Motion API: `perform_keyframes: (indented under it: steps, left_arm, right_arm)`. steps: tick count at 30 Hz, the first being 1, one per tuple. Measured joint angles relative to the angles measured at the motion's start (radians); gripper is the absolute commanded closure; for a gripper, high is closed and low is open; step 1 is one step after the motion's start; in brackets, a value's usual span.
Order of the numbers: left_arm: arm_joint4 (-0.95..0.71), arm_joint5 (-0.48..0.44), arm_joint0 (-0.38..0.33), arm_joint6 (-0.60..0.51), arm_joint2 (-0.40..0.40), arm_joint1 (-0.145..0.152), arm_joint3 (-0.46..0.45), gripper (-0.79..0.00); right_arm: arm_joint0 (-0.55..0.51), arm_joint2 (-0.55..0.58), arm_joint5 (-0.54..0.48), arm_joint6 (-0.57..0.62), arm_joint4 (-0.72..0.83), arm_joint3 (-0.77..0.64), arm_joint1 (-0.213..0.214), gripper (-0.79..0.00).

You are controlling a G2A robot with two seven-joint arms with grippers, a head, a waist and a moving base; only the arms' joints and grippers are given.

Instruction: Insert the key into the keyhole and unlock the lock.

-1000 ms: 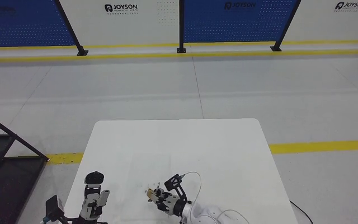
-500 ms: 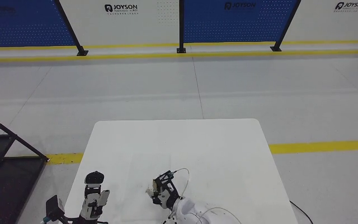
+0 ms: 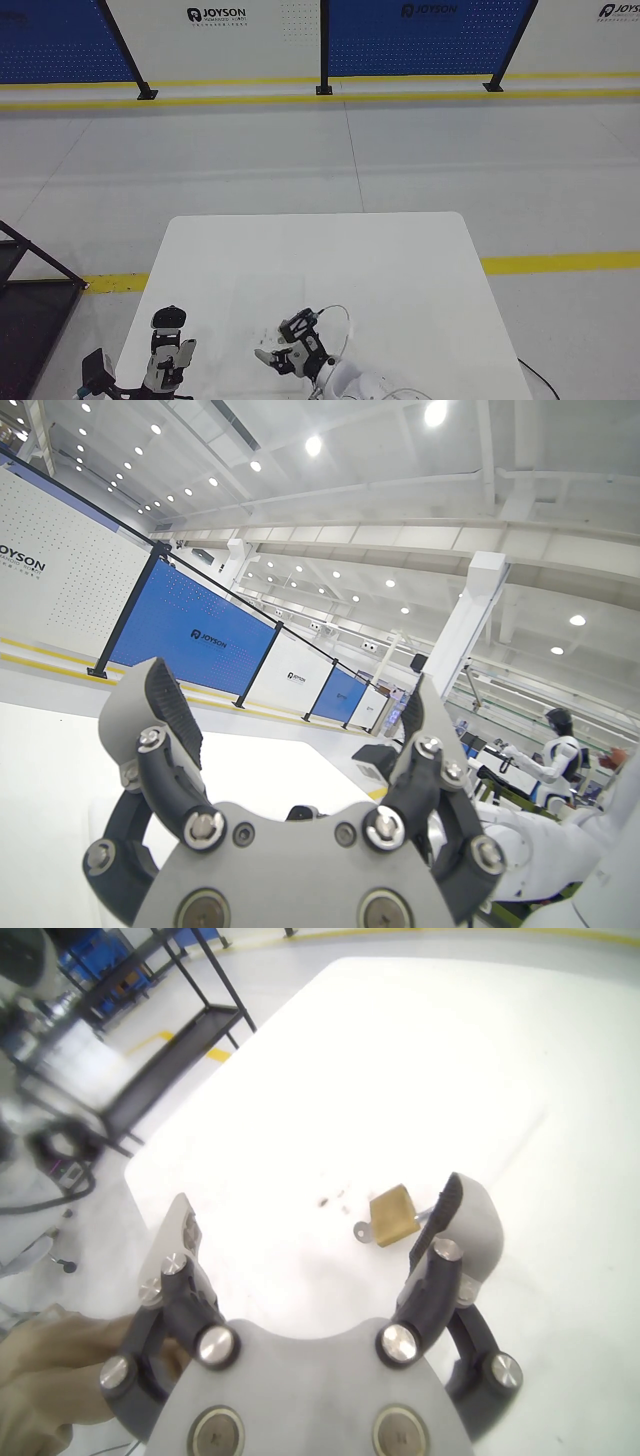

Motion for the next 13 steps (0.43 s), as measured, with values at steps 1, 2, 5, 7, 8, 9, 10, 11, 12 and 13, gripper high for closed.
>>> perform_keyframes:
  steps: [1,2,5,7,8,9,10,11,12,13]
  left_arm:
    - [0.0,0.0,0.0,0.0,0.0,0.0,0.0,-0.785]
    - [0.0,0.0,0.0,0.0,0.0,0.0,0.0,-0.785]
    - [0.0,0.0,0.0,0.0,0.0,0.0,0.0,-0.785]
    - [0.0,0.0,0.0,0.0,0.0,0.0,0.0,-0.785]
    - [0.0,0.0,0.0,0.0,0.0,0.0,0.0,-0.785]
    - [0.0,0.0,0.0,0.0,0.0,0.0,0.0,-0.785]
    - [0.0,0.0,0.0,0.0,0.0,0.0,0.0,-0.785]
    - [0.0,0.0,0.0,0.0,0.0,0.0,0.0,-0.785]
    - [0.0,0.0,0.0,0.0,0.0,0.0,0.0,-0.785]
    - [0.0,0.0,0.0,0.0,0.0,0.0,0.0,-0.785]
  right_arm:
    - [-0.02,0.011,0.0,-0.016,-0.032,-0.031,0.011,-0.785]
    - [-0.043,0.025,-0.006,-0.032,-0.059,-0.062,0.021,-0.785]
    - [-0.128,0.088,-0.057,-0.108,-0.121,-0.168,0.058,-0.785]
    - [-0.193,0.136,-0.094,-0.195,-0.162,-0.211,0.079,-0.785]
    - [-0.204,0.141,-0.098,-0.216,-0.166,-0.213,0.081,-0.785]
    - [-0.2,0.139,-0.095,-0.217,-0.166,-0.211,0.08,-0.785]
    - [-0.194,0.137,-0.093,-0.206,-0.165,-0.21,0.08,-0.785]
    - [-0.191,0.136,-0.092,-0.196,-0.164,-0.209,0.08,-0.785]
    - [-0.19,0.135,-0.092,-0.192,-0.163,-0.209,0.079,-0.785]
    - [-0.19,0.135,-0.092,-0.191,-0.163,-0.209,0.079,-0.785]
